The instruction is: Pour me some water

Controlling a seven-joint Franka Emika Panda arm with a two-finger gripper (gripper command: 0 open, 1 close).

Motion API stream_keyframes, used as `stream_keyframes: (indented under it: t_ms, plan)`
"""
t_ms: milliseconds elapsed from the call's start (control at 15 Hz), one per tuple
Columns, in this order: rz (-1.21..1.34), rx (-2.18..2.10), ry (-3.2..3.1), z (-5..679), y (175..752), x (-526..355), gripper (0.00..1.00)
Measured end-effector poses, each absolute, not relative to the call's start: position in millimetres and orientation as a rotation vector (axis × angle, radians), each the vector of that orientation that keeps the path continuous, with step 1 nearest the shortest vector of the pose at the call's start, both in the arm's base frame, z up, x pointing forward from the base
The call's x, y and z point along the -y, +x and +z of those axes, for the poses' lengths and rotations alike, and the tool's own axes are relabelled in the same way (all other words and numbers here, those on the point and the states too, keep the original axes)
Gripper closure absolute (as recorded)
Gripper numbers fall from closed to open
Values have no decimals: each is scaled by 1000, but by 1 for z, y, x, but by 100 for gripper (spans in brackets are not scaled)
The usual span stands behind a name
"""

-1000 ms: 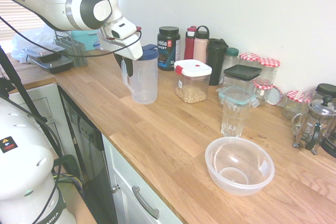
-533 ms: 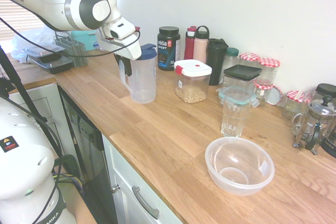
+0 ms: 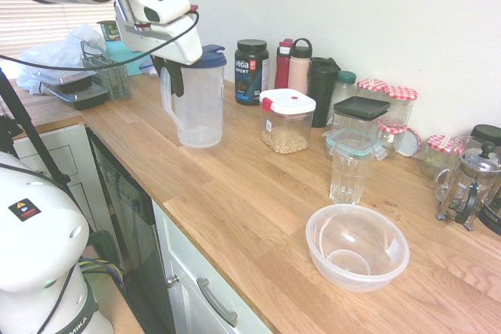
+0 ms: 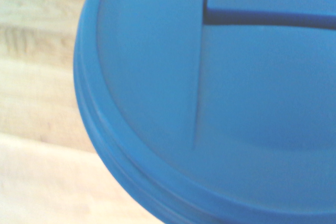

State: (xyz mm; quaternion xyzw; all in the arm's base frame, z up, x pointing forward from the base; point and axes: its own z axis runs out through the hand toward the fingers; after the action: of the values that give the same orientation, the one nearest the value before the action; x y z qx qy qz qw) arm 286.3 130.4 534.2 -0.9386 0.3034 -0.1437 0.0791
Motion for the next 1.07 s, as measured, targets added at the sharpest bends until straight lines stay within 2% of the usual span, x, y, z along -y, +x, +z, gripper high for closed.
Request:
stream_keyframes:
  t_ms: [733,1067]
  plan:
    - [-444,-733,-2923,583,260,102,100]
    - [-376,-568,-2892,574,313,222,100]
